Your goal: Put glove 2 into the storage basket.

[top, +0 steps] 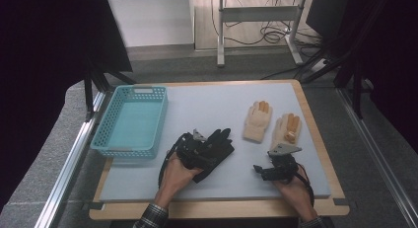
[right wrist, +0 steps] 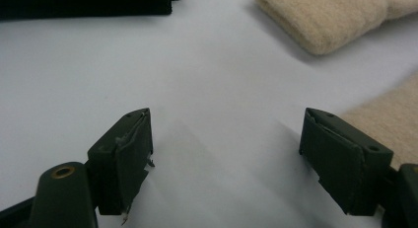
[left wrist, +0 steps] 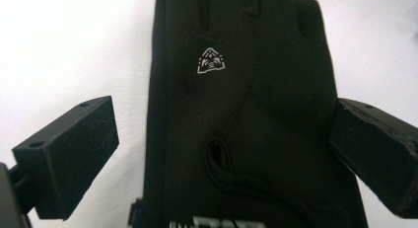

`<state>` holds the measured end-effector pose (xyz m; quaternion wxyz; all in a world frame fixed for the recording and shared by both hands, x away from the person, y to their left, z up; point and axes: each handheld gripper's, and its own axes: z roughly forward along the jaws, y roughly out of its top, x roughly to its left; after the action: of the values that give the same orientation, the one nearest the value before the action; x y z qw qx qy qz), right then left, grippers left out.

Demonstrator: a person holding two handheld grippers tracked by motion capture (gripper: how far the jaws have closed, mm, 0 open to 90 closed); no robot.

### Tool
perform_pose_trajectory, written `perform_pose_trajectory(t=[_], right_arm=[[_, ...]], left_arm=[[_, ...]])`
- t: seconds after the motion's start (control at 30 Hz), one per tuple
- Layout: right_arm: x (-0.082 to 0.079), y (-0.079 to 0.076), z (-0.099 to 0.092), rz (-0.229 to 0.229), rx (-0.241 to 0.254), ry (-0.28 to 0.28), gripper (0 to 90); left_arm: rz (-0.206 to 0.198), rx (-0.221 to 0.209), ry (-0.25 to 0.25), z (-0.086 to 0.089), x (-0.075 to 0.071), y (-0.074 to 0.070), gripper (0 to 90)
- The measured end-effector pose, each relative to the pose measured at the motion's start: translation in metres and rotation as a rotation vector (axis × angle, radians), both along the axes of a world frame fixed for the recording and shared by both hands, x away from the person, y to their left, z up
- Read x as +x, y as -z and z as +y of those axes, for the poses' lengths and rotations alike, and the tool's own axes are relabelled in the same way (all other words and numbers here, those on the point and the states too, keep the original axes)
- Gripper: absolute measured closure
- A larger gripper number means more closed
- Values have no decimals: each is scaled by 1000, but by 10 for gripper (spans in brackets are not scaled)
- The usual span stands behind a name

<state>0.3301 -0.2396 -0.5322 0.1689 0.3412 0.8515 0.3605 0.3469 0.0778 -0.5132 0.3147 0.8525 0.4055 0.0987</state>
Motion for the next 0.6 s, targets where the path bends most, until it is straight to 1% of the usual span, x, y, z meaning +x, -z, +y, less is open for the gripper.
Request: perform_pose_trajectory(t=[0.1,0.13,0.17,0.2,0.23,0.3,0.33,0.37,0.4,0.43,0.47,0.5,0.53,0.6], right_arm=[[0,0,0,-1,0,-1,201],[0,0,0,0,0,-1,201],[0,0,0,0,0,-1,201],[0,0,0,0,0,0,201],[0,0,0,0,0,-1,201],[0,0,0,0,0,0,201],[0,0,0,0,0,0,201],[0,0,0,0,-1,0,200],[0,0,0,0,-1,0,200],[0,0,0,0,0,0,201],[0,0,0,0,-1,0,200],[0,0,0,0,0,0,201],[0,0,0,0,0,0,201],[0,0,0,0,0,0,201]], left_arm=[[38,-2,13,-5,4,6,0],[58,1,38,-8,2,9,0],[58,1,38,-8,2,9,0],[39,69,54,-14,-1,12,0],[39,69,54,-14,-1,12,0],[19,126,69,-18,-1,14,0],[19,126,69,-18,-1,14,0],[15,139,63,-18,1,15,0],[29,138,53,-17,3,15,0],[50,123,34,-14,6,16,0],[61,107,27,-12,8,17,0],[59,98,26,-10,8,17,0],[57,107,29,-11,8,17,4],[55,113,32,-12,5,15,67]])
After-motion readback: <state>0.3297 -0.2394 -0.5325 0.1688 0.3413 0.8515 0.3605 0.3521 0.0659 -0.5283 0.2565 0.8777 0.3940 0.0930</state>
